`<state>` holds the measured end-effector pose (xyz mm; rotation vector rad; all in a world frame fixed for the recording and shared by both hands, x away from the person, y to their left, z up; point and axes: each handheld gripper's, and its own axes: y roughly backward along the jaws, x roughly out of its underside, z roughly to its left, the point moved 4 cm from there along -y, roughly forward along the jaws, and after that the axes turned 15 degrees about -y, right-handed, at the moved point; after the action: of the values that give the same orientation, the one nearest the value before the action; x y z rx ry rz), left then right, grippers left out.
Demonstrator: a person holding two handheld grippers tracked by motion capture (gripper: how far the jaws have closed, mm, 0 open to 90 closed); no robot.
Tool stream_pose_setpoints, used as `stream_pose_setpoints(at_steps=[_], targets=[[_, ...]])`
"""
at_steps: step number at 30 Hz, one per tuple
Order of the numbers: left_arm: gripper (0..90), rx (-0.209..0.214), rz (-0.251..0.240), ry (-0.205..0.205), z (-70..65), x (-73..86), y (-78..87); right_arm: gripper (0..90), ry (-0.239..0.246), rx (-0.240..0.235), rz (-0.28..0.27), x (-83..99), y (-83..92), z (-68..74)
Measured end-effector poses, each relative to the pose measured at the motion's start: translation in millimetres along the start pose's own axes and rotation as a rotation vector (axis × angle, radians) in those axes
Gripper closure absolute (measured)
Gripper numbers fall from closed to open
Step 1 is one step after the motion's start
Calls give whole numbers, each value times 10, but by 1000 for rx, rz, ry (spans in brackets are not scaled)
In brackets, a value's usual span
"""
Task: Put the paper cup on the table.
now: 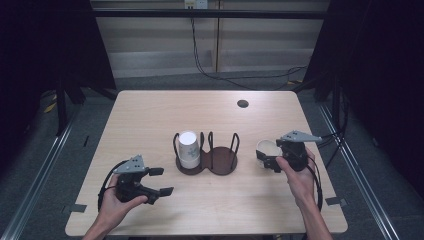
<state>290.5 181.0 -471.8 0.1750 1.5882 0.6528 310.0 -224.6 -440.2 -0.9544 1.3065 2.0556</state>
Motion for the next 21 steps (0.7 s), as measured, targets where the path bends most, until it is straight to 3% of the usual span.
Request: stream_pose_setpoints(at_steps=[12,21], targets=[[197,-19,25,-18,-36,33,-17,137,30,-91,-43,240,152,319],[196,-40,18,-28,-60,41,-5,138,69,-129,-56,451,152,528]])
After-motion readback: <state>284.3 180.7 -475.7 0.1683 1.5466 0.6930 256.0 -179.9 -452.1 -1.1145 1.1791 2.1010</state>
